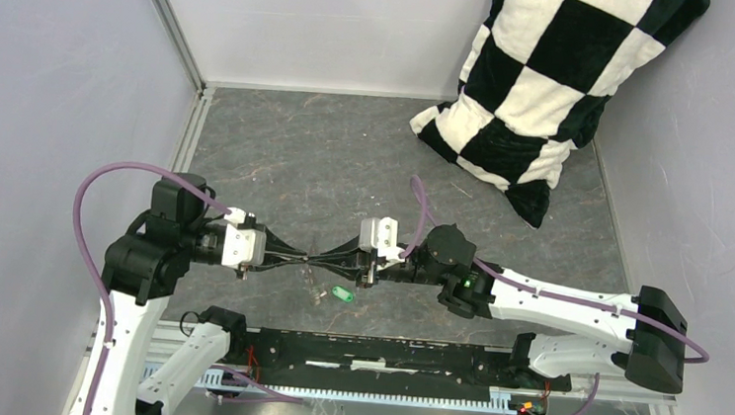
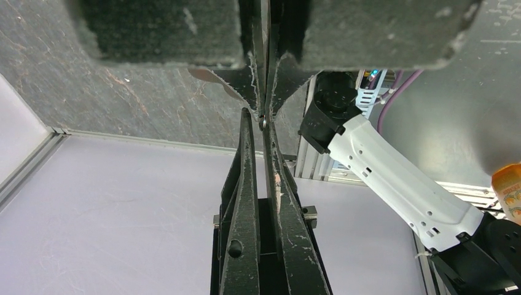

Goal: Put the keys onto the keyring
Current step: Adjust the keyring.

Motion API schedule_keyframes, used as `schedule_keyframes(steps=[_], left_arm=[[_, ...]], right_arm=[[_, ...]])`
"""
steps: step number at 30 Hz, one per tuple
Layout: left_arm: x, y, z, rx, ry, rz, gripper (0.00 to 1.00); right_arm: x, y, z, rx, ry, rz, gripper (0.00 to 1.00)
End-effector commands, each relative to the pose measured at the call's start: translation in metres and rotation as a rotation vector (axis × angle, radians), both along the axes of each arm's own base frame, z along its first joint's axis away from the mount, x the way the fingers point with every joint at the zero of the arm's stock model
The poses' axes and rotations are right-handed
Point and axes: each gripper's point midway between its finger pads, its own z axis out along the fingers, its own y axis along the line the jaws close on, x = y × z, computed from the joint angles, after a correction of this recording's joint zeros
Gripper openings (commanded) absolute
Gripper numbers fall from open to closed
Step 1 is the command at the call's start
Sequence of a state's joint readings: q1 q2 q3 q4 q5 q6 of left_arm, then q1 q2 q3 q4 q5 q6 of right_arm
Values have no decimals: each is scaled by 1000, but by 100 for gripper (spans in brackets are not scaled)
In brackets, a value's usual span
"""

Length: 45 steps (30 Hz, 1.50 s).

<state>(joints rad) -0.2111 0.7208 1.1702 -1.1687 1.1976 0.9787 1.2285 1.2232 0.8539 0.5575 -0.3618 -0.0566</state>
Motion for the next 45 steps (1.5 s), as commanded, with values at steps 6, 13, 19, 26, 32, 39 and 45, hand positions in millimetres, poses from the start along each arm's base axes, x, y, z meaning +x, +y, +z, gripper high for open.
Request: schedule_keyframes(steps=[6, 13, 19, 26, 32, 39, 45], left_arm=[[-4, -3, 2, -28, 8, -16, 15], [-5, -2, 2, -28, 0, -15, 18], [-6, -2, 0, -29, 10, -16, 20], [-6, -3, 0, -35, 59, -11, 35], [-5, -5, 6, -50, 63, -13, 23], [-7, -4, 11, -59, 61, -4, 21], [-10, -4, 14, -64, 48, -3, 20]], right_arm=[[-1, 0, 41, 97, -38, 4, 1], [-2, -1, 43, 106, -38, 7, 1], [-3, -2, 44, 128, -29, 9, 1], [-5, -7, 48, 161, -24, 16, 1], [-7, -7, 46, 154, -21, 21, 1], [-6, -7, 38, 130, -14, 20, 1], [-7, -7, 37, 125, -16, 24, 1]])
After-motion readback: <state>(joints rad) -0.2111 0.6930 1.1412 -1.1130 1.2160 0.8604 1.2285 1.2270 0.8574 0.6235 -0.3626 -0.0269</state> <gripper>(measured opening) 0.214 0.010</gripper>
